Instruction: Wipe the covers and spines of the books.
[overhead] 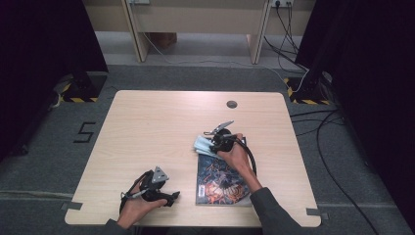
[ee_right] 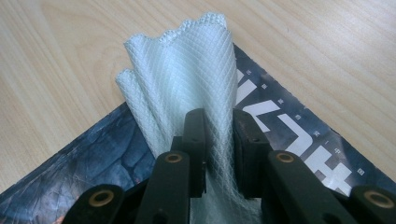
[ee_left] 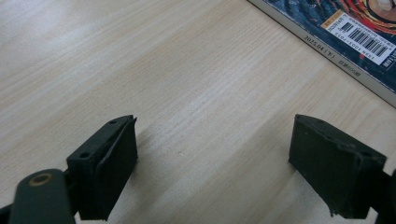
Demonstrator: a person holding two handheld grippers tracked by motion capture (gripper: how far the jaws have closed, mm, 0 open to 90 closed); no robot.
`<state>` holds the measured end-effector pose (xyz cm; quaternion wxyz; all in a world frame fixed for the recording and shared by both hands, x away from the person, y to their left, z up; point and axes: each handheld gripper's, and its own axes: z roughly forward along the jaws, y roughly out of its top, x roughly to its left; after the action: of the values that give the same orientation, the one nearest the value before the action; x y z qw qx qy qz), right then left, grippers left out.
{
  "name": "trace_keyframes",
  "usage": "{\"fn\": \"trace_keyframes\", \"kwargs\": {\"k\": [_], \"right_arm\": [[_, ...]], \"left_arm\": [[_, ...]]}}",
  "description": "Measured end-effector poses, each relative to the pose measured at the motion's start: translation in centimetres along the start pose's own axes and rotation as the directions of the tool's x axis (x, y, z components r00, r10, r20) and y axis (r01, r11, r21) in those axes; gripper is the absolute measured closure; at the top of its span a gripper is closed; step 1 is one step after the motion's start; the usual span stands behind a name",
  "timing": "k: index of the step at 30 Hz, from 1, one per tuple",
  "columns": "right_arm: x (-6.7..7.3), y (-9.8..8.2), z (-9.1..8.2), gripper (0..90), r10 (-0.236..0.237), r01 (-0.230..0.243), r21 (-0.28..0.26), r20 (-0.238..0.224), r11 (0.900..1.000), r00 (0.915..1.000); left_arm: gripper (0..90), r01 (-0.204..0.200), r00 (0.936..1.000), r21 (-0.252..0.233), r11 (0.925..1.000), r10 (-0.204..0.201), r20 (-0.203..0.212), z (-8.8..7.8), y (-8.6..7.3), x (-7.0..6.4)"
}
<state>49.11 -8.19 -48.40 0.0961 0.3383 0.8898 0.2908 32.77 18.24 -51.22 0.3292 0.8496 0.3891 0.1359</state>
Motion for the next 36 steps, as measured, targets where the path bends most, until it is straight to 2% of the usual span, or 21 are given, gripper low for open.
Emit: {"fn": "trace_keyframes", "kwargs": {"k": [4, 10, 14, 18, 22, 27, 32, 36], "right_arm": [[-1.1, -0.4, -0.6, 77.2, 0.008, -0.008, 0.014, 0.045, 1.000, 0.9990], [-3.9, -2.5, -2.3, 77.2, 0.073, -0.075, 0.016, 0.100, 0.997, 0.9923], [-5.2, -3.9, -3.3, 77.2, 0.100, -0.101, 0.006, 0.115, 0.995, 0.9883], [-5.8, -5.1, -4.1, 77.3, 0.118, -0.117, -0.013, 0.105, 0.993, 0.9875], [-5.6, -5.6, -4.2, 77.6, 0.114, -0.112, -0.031, 0.109, 0.993, 0.9875], [-5.2, -5.4, -4.1, 77.8, 0.095, -0.093, -0.019, 0.127, 0.995, 0.9873], [-4.4, -5.2, -3.9, 77.9, 0.087, -0.084, -0.027, 0.103, 0.996, 0.9909], [-2.9, -4.9, -3.6, 78.0, 0.027, -0.025, -0.016, 0.095, 1.000, 0.9951]], "left_arm": [[14.4, -0.002, 1.0000, 0.002, 1.0000, 0.002, -0.001, 0.0, 0.0, 0.0], [14.4, -0.001, 1.0000, 0.000, 1.0000, 0.001, 0.001, 0.0, 0.0, 0.0], [14.4, 0.000, 1.0000, -0.002, 1.0000, 0.000, 0.002, 0.0, 0.0, 0.0], [14.4, 0.000, 1.0000, -0.003, 1.0000, 0.000, 0.002, 0.0, 0.0, 0.0], [14.4, 0.004, 1.0000, -0.008, 1.0000, -0.004, -0.003, 0.0, -0.1, 0.0], [14.4, 0.011, 0.9999, -0.015, 0.9998, -0.012, -0.006, -0.2, -0.4, -0.1], [14.4, 0.009, 0.9999, -0.016, 0.9998, -0.009, -0.009, -0.3, -0.5, -0.1], [14.4, 0.015, 0.9998, -0.020, 0.9997, -0.015, -0.011, -0.3, -0.6, -0.1]]}}
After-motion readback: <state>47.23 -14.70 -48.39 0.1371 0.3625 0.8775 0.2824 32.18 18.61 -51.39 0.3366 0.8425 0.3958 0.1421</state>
